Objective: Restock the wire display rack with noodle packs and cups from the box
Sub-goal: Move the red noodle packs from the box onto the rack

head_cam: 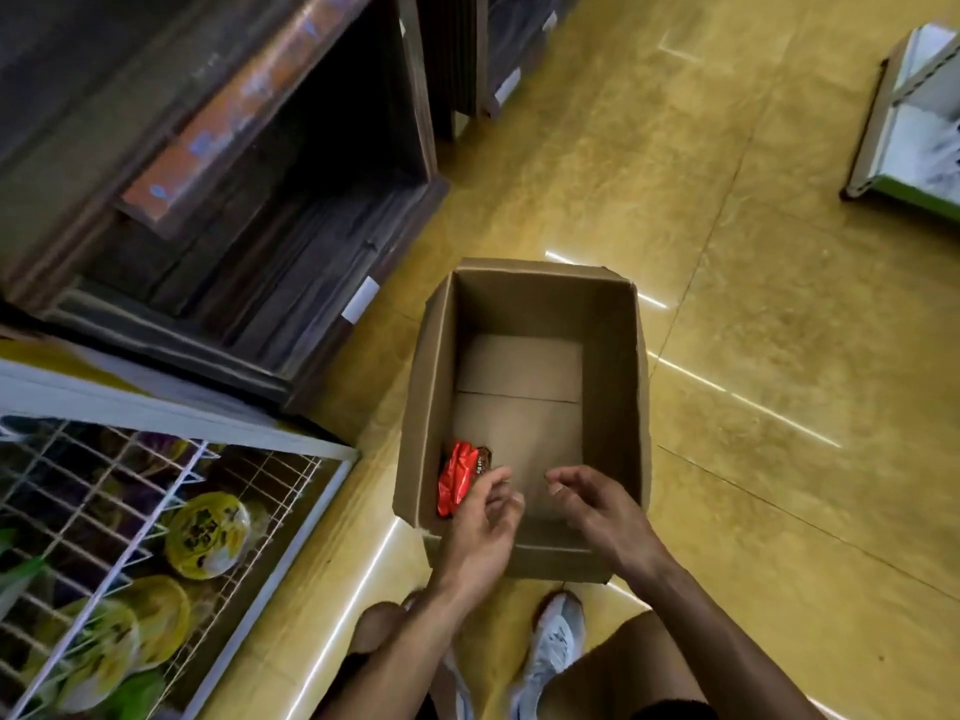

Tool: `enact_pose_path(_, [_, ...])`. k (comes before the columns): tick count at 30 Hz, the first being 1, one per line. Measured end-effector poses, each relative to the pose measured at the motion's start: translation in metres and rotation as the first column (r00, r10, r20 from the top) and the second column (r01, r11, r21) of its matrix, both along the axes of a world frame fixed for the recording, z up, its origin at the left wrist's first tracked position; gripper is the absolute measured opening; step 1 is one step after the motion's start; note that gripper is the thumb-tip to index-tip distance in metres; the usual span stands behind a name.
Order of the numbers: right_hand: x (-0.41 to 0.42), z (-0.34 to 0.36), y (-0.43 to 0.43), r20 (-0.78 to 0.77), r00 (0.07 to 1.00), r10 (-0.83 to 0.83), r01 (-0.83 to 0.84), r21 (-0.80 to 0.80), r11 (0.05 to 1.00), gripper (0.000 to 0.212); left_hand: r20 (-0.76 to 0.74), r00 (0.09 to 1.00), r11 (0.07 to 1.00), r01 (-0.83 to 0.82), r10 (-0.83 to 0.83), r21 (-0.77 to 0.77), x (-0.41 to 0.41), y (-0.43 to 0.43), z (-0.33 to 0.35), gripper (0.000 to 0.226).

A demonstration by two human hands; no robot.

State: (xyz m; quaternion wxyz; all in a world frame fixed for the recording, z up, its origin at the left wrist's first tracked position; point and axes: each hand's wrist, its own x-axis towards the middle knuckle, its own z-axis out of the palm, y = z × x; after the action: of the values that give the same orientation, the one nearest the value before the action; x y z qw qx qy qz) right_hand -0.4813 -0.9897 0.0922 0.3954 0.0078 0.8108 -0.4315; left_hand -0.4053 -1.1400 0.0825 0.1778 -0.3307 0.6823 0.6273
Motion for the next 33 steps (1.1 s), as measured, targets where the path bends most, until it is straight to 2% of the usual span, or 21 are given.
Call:
enact_pose_path(8, [-0.017, -0.114, -0.005, -0.012, 1.0, 0.007, -0.007, 0.001, 1.0, 0.024, -0.02, 0.999, 0.996, 0.039, -0.041, -0.079, -0.025, -0.006, -0.134, 0.03])
enact_pose_path(16, [-0.033, -0.22, -0.015, -0.052, 0.995, 0.09, -0.09, 0.008, 0.996, 0.026, 0.025, 0.968, 0.953, 0.251, -0.251, -0.168, -0.041, -0.02, -0.233, 0.035])
enact_pose_path(23, [-0.048, -0.263, -0.019, -0.127, 0.969, 0.214, -0.211, 0.032, 0.977, 0.027, 0.095, 0.941, 0.913, 0.338, -0.325, -0.227, -0.049, -0.033, -0.272, 0.035])
enact_pose_path(33, [-0.073, -0.283, -0.047, -0.2, 0.955, 0.218, -0.223, -0.001, 0.975, 0.03, 0.051, 0.932, 0.877, 0.356, -0.359, -0.322, -0.081, -0.039, -0.281, 0.047])
